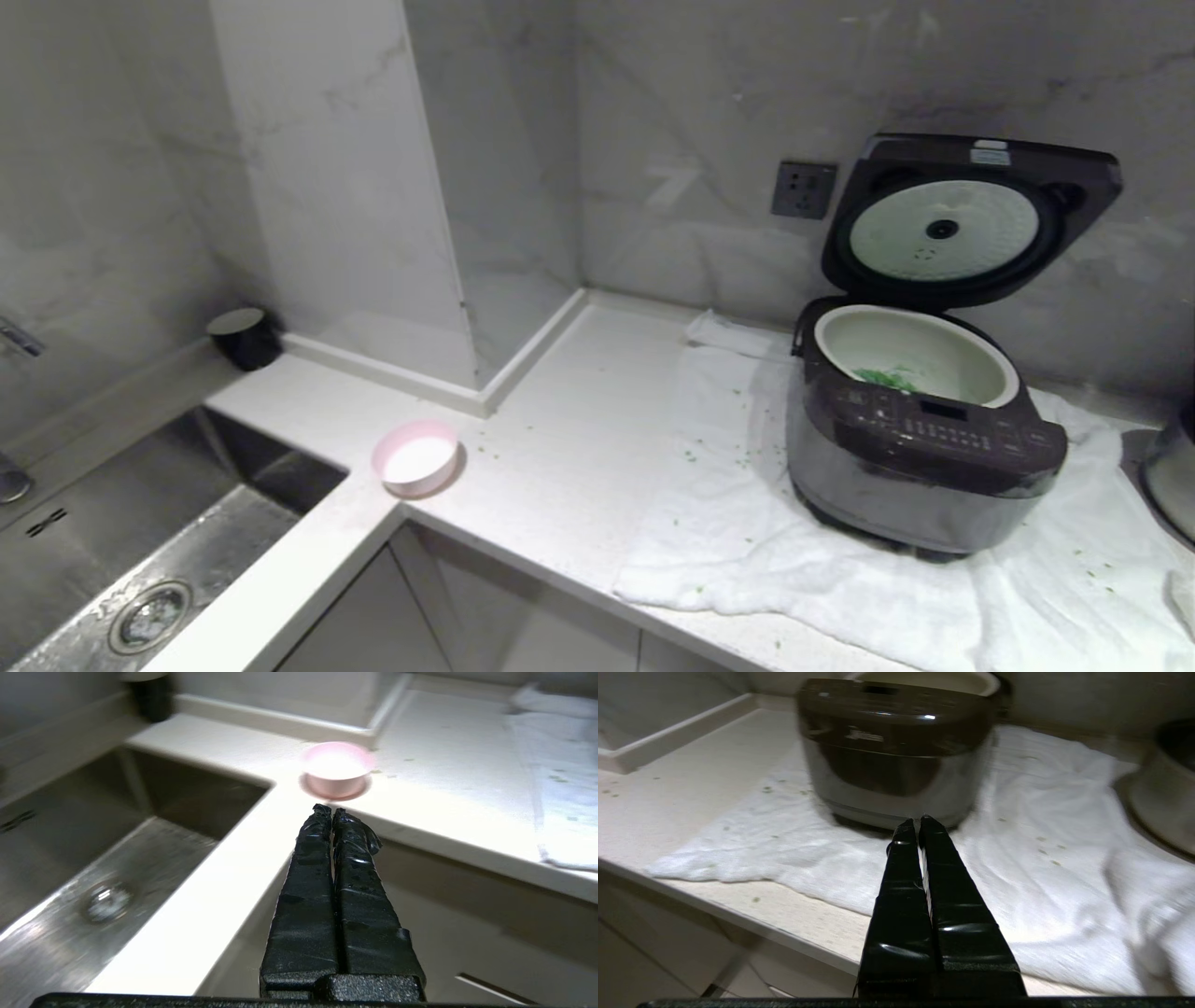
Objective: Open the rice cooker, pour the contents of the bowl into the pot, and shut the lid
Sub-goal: Pick up the bowl on the table
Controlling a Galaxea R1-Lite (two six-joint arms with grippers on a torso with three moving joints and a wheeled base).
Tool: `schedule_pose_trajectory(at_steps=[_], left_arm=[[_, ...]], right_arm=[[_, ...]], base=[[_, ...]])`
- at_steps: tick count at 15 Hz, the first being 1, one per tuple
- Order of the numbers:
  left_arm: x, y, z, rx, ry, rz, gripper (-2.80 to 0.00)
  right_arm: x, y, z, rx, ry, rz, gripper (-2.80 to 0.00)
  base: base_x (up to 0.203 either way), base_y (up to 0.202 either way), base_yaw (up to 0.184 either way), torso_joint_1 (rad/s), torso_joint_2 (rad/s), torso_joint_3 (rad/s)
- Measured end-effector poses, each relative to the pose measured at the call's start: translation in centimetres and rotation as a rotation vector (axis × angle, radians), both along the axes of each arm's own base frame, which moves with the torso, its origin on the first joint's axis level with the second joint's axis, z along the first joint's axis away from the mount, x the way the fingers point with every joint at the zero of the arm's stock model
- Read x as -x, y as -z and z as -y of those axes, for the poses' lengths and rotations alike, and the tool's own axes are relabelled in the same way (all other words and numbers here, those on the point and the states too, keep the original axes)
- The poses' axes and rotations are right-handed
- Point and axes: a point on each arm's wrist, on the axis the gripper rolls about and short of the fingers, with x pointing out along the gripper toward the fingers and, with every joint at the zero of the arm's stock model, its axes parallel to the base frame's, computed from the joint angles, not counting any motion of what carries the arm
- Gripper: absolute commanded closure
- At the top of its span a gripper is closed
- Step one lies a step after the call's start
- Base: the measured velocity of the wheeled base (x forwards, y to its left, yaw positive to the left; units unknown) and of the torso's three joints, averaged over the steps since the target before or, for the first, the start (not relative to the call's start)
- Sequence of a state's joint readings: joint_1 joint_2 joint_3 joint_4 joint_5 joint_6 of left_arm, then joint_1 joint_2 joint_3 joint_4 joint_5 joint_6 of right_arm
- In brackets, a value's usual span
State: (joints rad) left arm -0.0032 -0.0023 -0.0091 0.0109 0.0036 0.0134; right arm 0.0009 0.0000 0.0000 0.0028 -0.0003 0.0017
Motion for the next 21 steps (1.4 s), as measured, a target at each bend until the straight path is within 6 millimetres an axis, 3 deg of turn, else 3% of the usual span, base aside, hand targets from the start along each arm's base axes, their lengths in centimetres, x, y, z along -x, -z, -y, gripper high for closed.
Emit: schedule_pose_trajectory(at_steps=[6, 10, 21], left_arm=[[0.0, 0.0, 0.0, 0.008, 0.0, 0.0, 0.0], [0.0, 0.01, 0.0, 0.009, -0.001, -0.001, 0.0], [0.0, -0.01, 0.0, 0.017, -0.002, 0.001, 0.0]], right_arm=[[0.0, -0.01, 0.0, 0.0, 0.0, 0.001, 0.0], [0.0, 0.0, 0.0, 0.0, 0.0, 0.0, 0.0], [0.0, 0.0, 0.0, 0.0, 0.0, 0.0, 0.0]], base=[[0.001, 0.005, -0.163, 0.003, 0.01, 0.005], [0.001, -0.001, -0.018, 0.002, 0.0, 0.002], [0.164, 0.0, 0.002, 0.004, 0.0, 0.002]])
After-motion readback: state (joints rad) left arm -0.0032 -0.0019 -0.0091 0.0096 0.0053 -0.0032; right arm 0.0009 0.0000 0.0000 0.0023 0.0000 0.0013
